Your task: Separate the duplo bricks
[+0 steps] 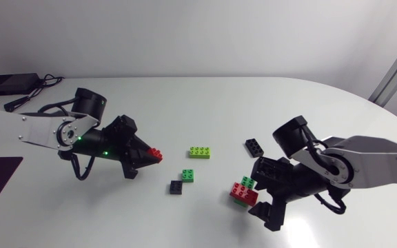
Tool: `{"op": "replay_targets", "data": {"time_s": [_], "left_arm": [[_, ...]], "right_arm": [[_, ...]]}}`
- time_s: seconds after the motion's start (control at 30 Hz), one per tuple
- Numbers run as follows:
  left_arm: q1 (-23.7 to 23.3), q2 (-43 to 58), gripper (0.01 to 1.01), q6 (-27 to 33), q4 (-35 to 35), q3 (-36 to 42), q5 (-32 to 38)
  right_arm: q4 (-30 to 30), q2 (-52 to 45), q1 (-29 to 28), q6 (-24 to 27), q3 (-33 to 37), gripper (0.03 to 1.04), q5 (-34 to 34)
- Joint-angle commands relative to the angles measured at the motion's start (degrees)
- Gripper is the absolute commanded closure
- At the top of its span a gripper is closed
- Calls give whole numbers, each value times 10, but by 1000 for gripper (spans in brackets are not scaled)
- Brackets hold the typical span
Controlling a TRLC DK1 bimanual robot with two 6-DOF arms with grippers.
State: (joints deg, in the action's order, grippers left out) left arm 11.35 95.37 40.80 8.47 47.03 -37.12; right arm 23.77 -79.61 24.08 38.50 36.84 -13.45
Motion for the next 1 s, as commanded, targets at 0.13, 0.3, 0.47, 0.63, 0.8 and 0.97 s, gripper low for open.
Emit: {"op": "replay_targets", "data": {"time_s": [0.13,0.3,0.47,0.63,0.8,0.97], "left_arm": [[1,69,631,-13,-57,-49,-1],[1,98,628,-13,-77,-55,0],[2,97,592,-9,-82,-70,4],[-6,95,384,9,-83,-91,6],[-18,89,270,24,-83,-109,6],[-23,77,241,30,-81,-118,6]], "right_arm": [[18,25,4,-13,-17,108,-2],[23,31,10,-16,-19,108,-2],[23,33,14,-18,-19,108,-2],[23,38,12,-18,-14,108,-2],[29,39,12,-16,-5,92,-3],[29,38,11,-17,-2,92,-5]]}}
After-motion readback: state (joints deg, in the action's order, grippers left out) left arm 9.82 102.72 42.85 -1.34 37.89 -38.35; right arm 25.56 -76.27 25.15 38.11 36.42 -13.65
